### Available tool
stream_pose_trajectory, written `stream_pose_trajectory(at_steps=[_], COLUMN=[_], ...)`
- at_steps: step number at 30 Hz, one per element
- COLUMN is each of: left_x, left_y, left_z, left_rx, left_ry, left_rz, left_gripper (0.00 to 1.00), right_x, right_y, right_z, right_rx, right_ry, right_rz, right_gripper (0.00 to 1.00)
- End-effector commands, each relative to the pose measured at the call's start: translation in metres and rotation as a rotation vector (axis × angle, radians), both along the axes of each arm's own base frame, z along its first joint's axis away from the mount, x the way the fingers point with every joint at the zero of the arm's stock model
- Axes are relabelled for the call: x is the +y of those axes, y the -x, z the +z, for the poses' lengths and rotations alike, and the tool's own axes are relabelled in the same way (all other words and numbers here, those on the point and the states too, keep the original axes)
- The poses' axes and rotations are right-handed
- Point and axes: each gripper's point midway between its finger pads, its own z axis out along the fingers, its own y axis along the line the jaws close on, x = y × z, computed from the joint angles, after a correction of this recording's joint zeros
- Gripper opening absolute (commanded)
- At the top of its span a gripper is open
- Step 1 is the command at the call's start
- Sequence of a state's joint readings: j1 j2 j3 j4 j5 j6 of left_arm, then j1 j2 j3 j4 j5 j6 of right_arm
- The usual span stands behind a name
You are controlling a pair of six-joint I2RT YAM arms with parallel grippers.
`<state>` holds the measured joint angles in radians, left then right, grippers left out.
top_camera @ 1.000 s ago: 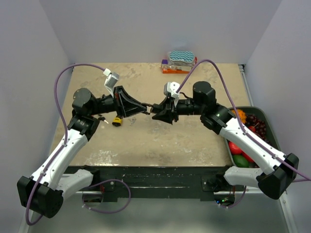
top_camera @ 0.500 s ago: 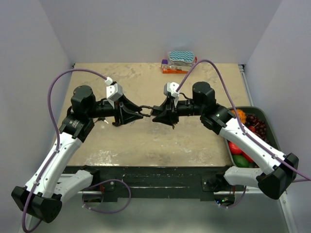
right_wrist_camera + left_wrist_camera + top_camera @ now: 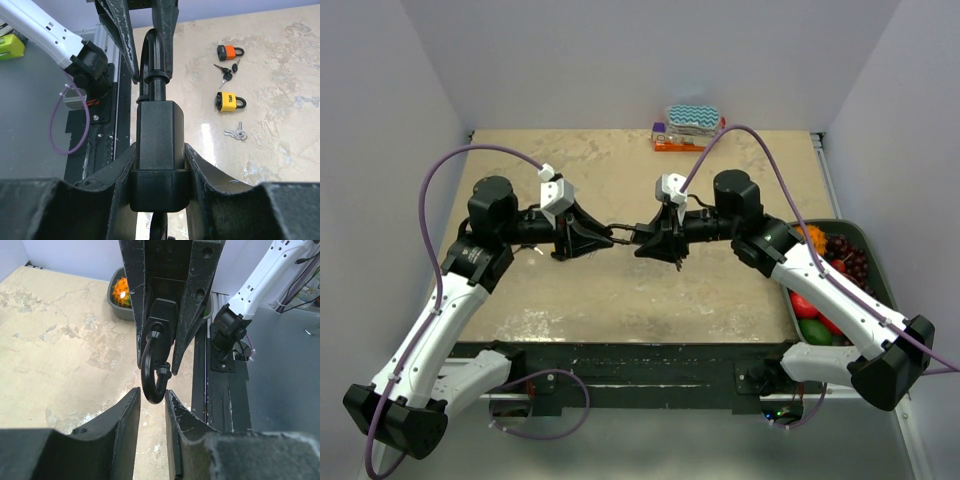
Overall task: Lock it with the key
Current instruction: Lock the lock.
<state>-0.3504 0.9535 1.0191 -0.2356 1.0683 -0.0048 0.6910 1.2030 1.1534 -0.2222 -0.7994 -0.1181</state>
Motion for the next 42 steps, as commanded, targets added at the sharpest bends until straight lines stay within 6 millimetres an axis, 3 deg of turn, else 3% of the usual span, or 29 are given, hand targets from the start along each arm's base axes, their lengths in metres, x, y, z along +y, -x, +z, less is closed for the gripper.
stream_pose_trajectory(at_steps=[1, 4, 6, 7, 10, 16, 25, 31, 39, 42], left_x=[-0.001, -0.002, -0.003, -0.003, -0.003, -0.005, -0.020, -0.036, -0.057, -0.065], left_y=[0.007, 0.006, 0.005, 0.005, 0.004, 0.003, 0.019, 0.033, 0.039, 0.045], left_z=[0.020, 0.020, 0.019, 0.019, 0.017, 0.016, 0.012, -0.001, -0.020, -0.031], left_rx=[-0.078, -0.074, -0.069, -0.068, -0.062, -0.042, 0.037, 0.115, 0.142, 0.158], left_ry=[0.019, 0.026, 0.025, 0.024, 0.022, 0.037, 0.066, 0.079, 0.077, 0.057], left_rz=[-0.031, -0.042, -0.045, -0.044, -0.042, -0.049, -0.118, -0.173, -0.223, -0.262], left_gripper=[0.32, 0.30, 0.21, 0.11, 0.00, 0.00, 0.00, 0.00, 0.00, 0.00], right_x=[0.001, 0.003, 0.003, 0.004, 0.005, 0.010, 0.019, 0.027, 0.042, 0.048], right_y=[0.011, 0.014, 0.015, 0.015, 0.018, 0.030, 0.024, 0.015, 0.028, 0.025], right_z=[0.042, 0.040, 0.041, 0.042, 0.041, 0.034, 0.037, 0.045, 0.049, 0.059], right_rx=[-0.117, -0.120, -0.122, -0.126, -0.117, -0.077, -0.093, -0.132, -0.138, -0.176], right_ry=[-0.095, -0.088, -0.093, -0.095, -0.094, -0.082, -0.095, -0.125, -0.161, -0.203], right_rz=[0.056, 0.072, 0.076, 0.078, 0.097, 0.147, 0.148, 0.128, 0.181, 0.175], right_gripper=[0.00, 0.00, 0.00, 0.00, 0.00, 0.00, 0.00, 0.00, 0.00, 0.00])
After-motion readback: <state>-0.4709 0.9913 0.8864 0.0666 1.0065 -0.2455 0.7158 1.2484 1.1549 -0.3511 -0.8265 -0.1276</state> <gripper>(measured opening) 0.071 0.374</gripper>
